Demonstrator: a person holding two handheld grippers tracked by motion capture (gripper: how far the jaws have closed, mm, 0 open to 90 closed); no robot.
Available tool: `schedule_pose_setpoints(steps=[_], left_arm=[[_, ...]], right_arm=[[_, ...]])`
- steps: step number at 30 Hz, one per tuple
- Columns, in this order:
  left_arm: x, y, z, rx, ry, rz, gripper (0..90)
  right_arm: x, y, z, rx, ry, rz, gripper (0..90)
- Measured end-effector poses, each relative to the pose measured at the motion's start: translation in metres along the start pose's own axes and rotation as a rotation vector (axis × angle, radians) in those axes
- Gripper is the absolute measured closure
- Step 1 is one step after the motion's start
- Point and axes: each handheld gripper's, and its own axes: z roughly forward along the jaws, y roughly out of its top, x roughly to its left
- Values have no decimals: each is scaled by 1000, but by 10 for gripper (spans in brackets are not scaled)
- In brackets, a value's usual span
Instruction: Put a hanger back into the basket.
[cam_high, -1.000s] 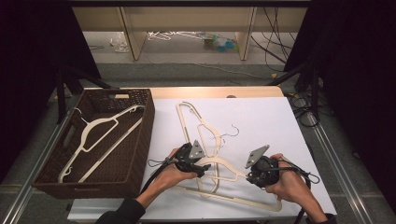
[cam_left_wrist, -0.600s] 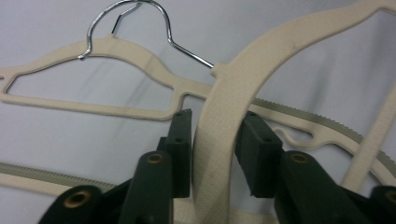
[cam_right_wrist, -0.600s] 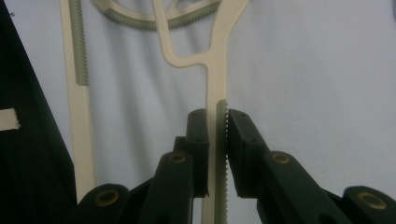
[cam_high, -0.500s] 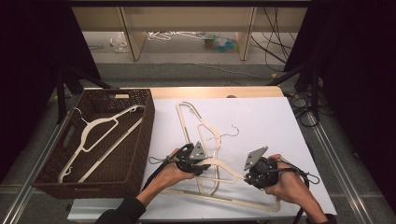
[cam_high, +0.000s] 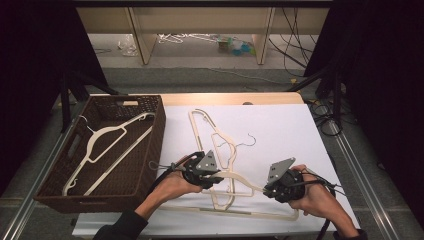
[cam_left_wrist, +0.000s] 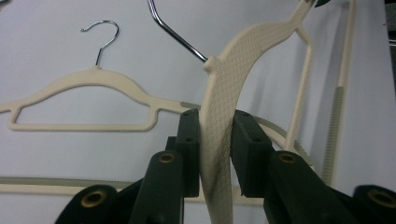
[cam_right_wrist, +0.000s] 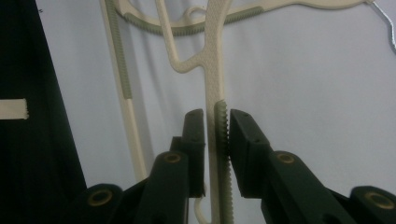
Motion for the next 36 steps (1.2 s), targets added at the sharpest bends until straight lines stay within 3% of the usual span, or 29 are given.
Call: schedule_pose_setpoints(steps=[2, 5, 9, 14, 16, 22, 23, 24, 29, 36], left_arm=[[-5, 3, -4, -48, -12, -34, 751], [-5, 6, -12, -54, -31, -44, 765], [-8, 7, -22, -67, -59, -44, 783], [-22, 10, -32, -74, -124, -29, 845], [-26, 12, -32, -73, -126, -25, 851], [-25, 15, -35, -77, -88, -37, 857], [-23, 14, -36, -75, -85, -42, 857], [-22, 14, -37, -79, -81, -51, 857], [-18, 16, -44, -71, -70, -80, 857], [-12, 25, -70, -118, -17, -133, 857]], right_arm=[[0, 1, -4, -19, 0, -3, 704], [2, 2, -10, -57, -24, -3, 652], [3, 4, -17, -77, -40, -1, 612], [1, 4, -22, -121, -57, 38, 535], [1, 4, -23, -123, -61, 39, 525], [0, 2, -31, -170, -75, 81, 460], [-1, 3, -32, -183, -85, 82, 448], [0, 3, -34, -196, -81, 119, 428], [-5, -1, -39, -280, -105, 152, 378], [-3, -12, -50, -350, -114, 217, 356]])
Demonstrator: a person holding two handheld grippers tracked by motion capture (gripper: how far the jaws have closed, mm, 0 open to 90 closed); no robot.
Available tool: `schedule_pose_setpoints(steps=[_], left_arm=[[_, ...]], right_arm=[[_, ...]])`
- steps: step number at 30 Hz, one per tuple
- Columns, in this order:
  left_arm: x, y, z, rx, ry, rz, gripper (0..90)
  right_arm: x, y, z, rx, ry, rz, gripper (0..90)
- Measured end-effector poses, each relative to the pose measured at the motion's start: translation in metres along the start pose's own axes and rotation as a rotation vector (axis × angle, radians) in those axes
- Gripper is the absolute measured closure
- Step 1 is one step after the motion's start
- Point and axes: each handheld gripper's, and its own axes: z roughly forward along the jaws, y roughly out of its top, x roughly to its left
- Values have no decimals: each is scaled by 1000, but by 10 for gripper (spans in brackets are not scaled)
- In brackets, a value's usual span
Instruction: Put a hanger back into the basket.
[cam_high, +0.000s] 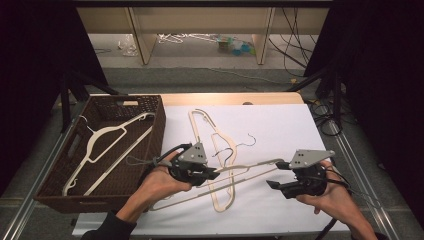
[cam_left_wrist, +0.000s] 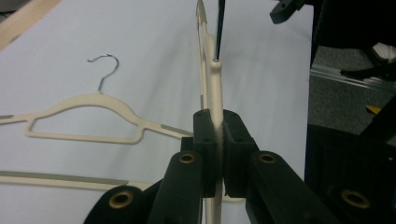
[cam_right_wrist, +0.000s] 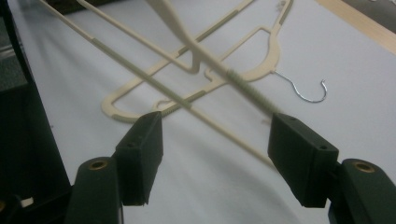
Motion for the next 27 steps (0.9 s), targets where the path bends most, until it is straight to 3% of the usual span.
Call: schedule_pose_setpoints(steps=[4, 6, 14, 16, 17, 21, 27], left_arm=[[2, 6, -19, -26, 34, -16, 857], [3, 11, -30, -42, 44, -5, 857], [10, 39, -86, -113, 120, 13, 857], [16, 44, -108, -125, 157, 19, 857], [16, 44, -108, -125, 157, 19, 856], [30, 41, -134, -137, 222, -11, 857], [53, 20, -162, -144, 299, -55, 857]], right_arm=[[3, -3, -7, -40, -2, 20, 345], [6, -5, -7, -57, -8, 27, 339], [7, -17, 6, -31, 12, 51, 322], [7, -22, 12, -13, 21, 56, 318], [7, -22, 12, -13, 21, 56, 318], [9, -24, 18, 9, 31, 52, 314], [12, -25, 21, 22, 48, 55, 315]])
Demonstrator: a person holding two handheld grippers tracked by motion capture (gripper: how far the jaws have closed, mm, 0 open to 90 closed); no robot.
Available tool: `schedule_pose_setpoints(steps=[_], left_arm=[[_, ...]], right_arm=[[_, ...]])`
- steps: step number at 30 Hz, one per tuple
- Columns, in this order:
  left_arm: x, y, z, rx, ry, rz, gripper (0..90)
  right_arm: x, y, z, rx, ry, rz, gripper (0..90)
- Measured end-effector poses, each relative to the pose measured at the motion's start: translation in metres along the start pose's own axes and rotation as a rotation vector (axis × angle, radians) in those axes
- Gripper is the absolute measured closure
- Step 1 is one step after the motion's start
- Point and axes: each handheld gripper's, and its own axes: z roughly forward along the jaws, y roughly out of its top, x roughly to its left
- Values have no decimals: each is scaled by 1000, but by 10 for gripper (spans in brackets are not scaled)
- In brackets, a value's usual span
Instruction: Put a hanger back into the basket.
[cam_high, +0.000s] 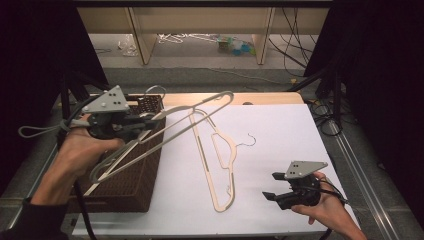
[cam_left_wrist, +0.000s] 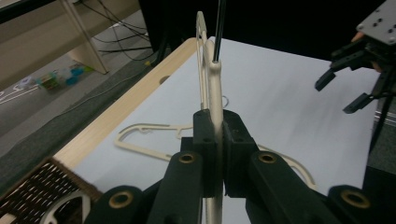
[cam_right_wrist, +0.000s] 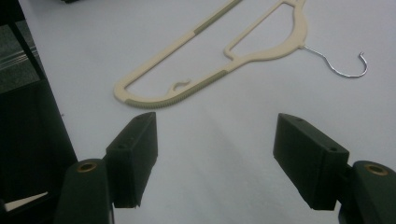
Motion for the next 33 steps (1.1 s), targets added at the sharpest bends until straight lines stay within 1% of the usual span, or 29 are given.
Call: schedule_pose_setpoints(steps=[1, 3, 4, 5, 6, 7, 10, 11, 13, 15, 17, 18, 19, 20, 21, 22, 24, 25, 28, 30, 31, 33], left_arm=[[5, -3, -2, -4, 14, -15, 857], [16, -10, -6, -6, 41, -31, 857], [22, -14, -8, 4, 55, -22, 857], [26, -17, -8, 0, 63, -38, 857], [37, -25, -8, -1, 85, -64, 856], [37, -25, -8, -1, 85, -64, 857], [52, -38, -10, -5, 121, -89, 857], [57, -42, -11, -10, 127, -99, 857], [66, -49, -13, -21, 147, -123, 857], [72, -55, -16, -17, 177, -129, 857], [80, -61, -19, -22, 188, -131, 857], [84, -64, -20, -29, 190, -141, 857], [86, -68, -23, -26, 207, -151, 857], [89, -70, -24, -31, 209, -154, 857], [93, -75, -25, -35, 206, -166, 857], [96, -78, -26, -37, 214, -165, 857], [102, -86, -29, -38, 231, -177, 857], [104, -91, -29, -39, 229, -196, 857], [111, -103, -31, -35, 248, -216, 857], [116, -111, -32, -41, 259, -238, 857], [117, -115, -32, -44, 261, -244, 857], [120, -121, -32, -41, 268, -237, 857]], right_arm=[[0, 0, 0, 1, -1, 1, 314], [0, -1, 1, 4, 3, 1, 314], [0, -1, 1, 3, 5, 2, 314], [0, -1, 2, -2, 2, -2, 314], [0, -1, 2, 1, 7, -3, 314], [0, -1, 3, 4, 8, -4, 314], [0, -1, 3, 3, 3, -2, 313], [0, -1, 4, 2, 1, -3, 313], [0, -2, 3, 10, 7, 2, 313], [-1, -2, 4, 12, 8, 4, 313], [-1, -2, 4, 10, 9, 6, 312], [-1, -3, 4, 15, 13, 9, 312], [-1, -3, 5, 15, 13, 6, 312], [0, -3, 5, 18, 14, 8, 311], [-1, -3, 5, 18, 13, 6, 310], [-1, -3, 6, 15, 15, 1, 310], [0, -3, 6, 18, 17, 2, 310], [0, -3, 6, 17, 16, 1, 310], [-1, -4, 6, 20, 15, 9, 310], [-1, -4, 7, 24, 16, 8, 310], [-1, -4, 7, 22, 14, 6, 310], [-1, -4, 7, 22, 18, 4, 310]])
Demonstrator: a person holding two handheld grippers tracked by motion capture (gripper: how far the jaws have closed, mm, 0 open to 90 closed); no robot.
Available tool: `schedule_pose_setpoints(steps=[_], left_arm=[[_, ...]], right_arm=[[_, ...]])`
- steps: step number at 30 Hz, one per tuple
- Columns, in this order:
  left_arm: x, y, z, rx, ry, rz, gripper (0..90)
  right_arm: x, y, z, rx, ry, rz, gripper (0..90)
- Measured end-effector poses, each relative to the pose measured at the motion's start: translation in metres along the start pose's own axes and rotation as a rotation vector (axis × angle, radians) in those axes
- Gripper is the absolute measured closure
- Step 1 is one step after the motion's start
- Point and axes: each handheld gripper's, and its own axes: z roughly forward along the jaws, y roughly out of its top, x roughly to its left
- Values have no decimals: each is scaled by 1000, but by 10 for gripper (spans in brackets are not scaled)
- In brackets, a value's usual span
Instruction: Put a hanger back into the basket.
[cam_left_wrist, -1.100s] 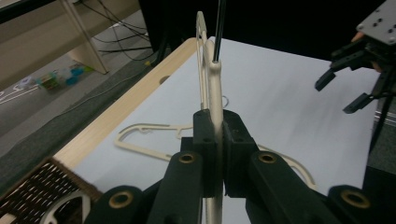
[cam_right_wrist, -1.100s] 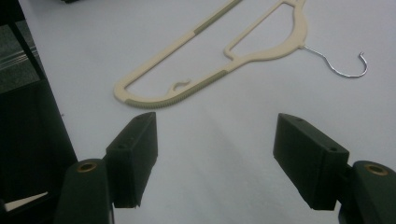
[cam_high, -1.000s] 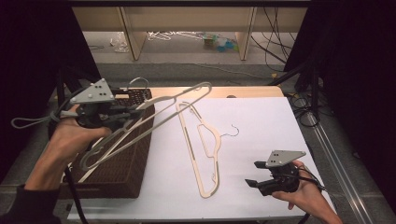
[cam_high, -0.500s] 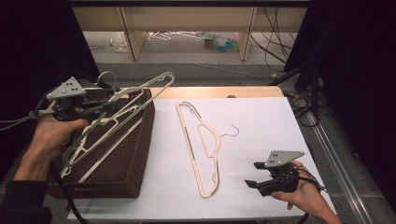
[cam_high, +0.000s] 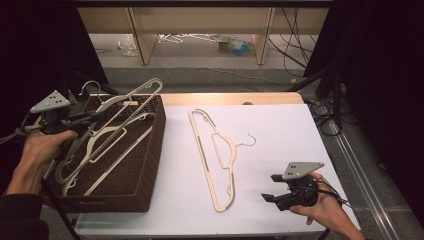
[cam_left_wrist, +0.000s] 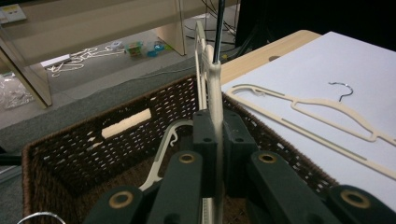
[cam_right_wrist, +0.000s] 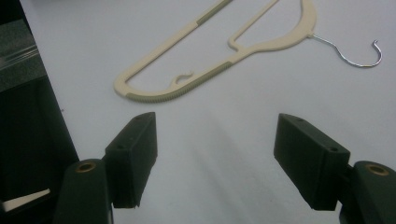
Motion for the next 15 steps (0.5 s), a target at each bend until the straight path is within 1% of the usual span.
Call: schedule_pose_setpoints(steps=[2, 4, 5, 7, 9, 14, 15], left_arm=[[3, -5, 1, 1, -1, -9, 857], [4, -9, 2, 13, -2, -3, 857], [5, -11, 2, 19, -6, -4, 856], [5, -15, 1, 11, -15, -17, 856], [5, -17, -2, 3, -19, -18, 857], [5, -24, -9, 5, -33, -21, 856], [6, -27, -9, 4, -35, -28, 857]], right_arm=[[0, 0, 0, 1, 2, 1, 311], [0, 0, 0, 3, 0, 5, 310], [0, 0, 0, 0, 0, 0, 310], [0, -1, 0, 8, 8, 6, 311], [0, -1, 1, 6, 5, 5, 310], [0, -1, 1, 10, 6, 5, 310], [0, -1, 1, 11, 6, 3, 310]])
